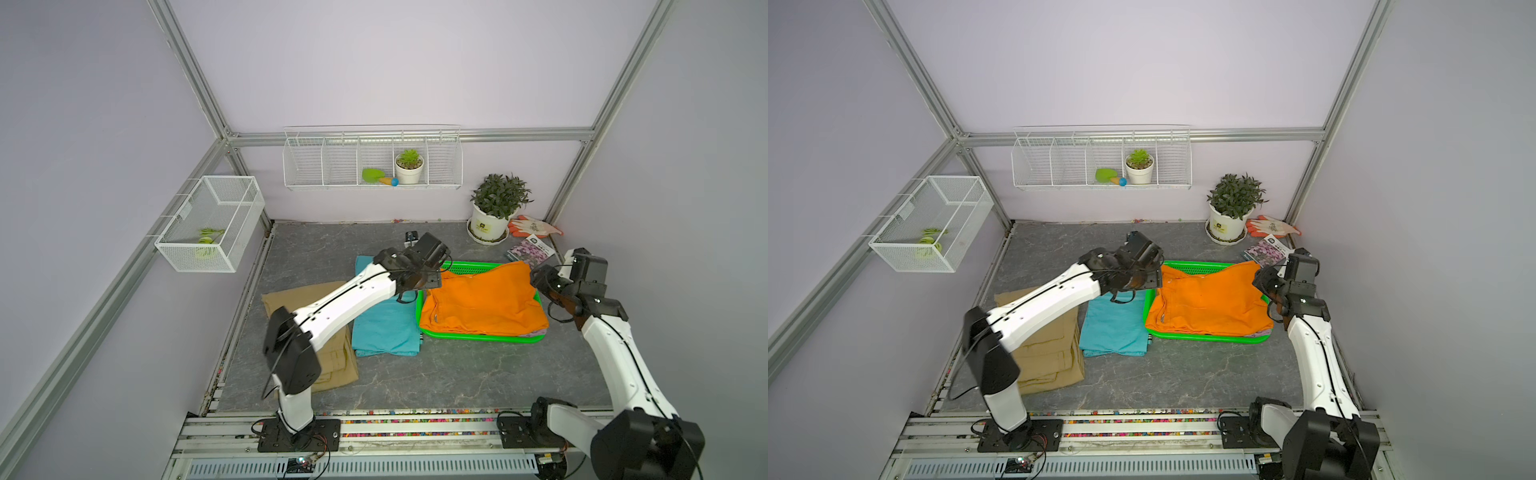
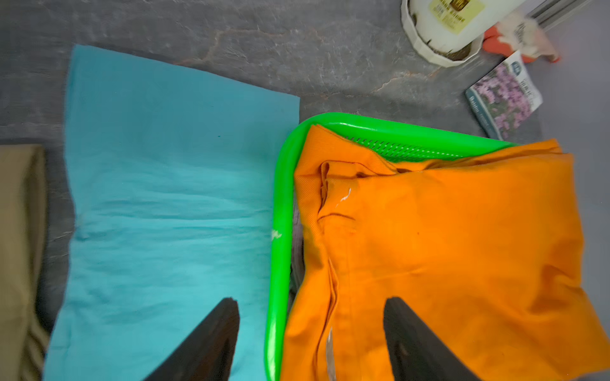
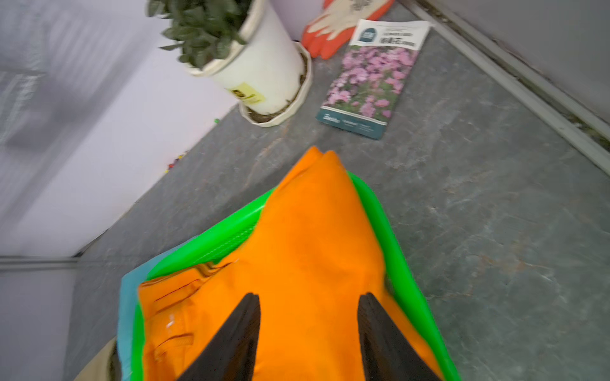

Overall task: Put the folded long pants in the basket
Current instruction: Adjust the long pant in the basket, then pick up the long pant at the center of the board.

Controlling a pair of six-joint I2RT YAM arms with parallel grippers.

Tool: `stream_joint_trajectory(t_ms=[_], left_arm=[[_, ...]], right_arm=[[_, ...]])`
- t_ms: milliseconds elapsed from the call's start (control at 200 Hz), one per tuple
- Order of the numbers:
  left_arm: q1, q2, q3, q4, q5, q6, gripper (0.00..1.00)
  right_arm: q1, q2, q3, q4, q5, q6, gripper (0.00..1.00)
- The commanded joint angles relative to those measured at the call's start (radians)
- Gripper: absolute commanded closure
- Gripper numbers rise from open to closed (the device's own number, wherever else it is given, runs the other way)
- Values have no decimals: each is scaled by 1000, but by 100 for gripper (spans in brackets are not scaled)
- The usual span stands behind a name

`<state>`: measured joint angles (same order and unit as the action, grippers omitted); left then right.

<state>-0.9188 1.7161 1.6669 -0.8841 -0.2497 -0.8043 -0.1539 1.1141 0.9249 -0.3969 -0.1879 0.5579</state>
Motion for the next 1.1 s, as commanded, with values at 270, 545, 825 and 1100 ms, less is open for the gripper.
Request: stream_joint_trajectory(t_ms=[270, 545, 825, 1100], left_arm=[[7, -587, -1001, 488, 204, -555, 29], [-39, -542, -1102, 555, 204, -710, 29], [-38, -261, -984, 588, 239, -733, 33], [-17, -152, -1021, 623, 193, -743, 62]], right_arm=[[411, 86, 98, 36, -26, -113, 47], [597, 186, 200, -48, 34, -209, 47], [598, 181, 184, -38, 14, -182, 47], [599, 161, 173, -65, 28, -215, 48]])
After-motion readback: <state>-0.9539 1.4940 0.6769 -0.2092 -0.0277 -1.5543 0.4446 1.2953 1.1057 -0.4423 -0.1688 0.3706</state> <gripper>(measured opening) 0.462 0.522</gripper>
